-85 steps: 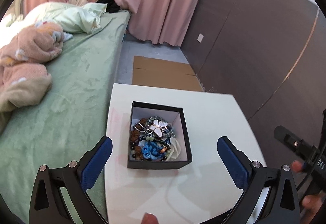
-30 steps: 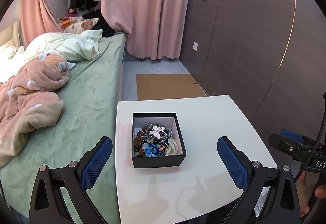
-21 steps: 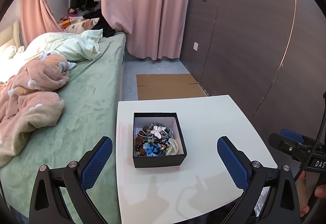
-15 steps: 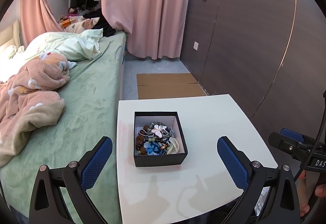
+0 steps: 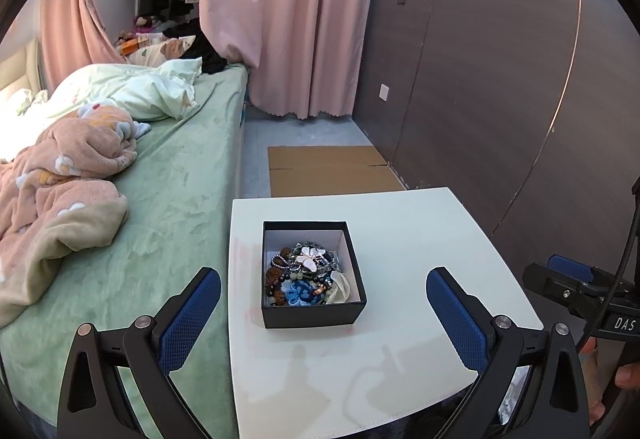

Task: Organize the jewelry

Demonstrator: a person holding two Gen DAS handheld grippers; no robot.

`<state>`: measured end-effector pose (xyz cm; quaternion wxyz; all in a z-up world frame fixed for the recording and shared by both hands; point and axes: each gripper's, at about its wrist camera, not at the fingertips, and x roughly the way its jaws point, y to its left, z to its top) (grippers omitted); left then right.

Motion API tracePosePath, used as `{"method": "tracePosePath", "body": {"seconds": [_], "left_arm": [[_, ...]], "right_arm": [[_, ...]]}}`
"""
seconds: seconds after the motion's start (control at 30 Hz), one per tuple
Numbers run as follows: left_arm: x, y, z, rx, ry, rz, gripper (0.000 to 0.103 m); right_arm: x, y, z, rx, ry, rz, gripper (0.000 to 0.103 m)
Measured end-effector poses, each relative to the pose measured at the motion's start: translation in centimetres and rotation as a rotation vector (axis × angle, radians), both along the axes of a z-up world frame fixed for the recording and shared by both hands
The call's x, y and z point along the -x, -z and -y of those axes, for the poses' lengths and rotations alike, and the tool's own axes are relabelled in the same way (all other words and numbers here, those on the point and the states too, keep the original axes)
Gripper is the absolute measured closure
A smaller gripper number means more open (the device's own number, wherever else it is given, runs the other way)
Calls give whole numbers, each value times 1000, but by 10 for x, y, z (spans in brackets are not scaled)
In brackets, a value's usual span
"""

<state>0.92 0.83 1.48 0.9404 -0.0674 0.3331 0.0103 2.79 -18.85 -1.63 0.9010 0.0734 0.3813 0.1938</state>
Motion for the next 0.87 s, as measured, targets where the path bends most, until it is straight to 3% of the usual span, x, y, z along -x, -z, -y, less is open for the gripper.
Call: {"method": "tracePosePath", "body": {"seconds": [0.87], "left_arm": [[-2,-2,7,-28,8,-3,0]], "right_arm": [[-3,11,2,16,-1,-17,0]]}}
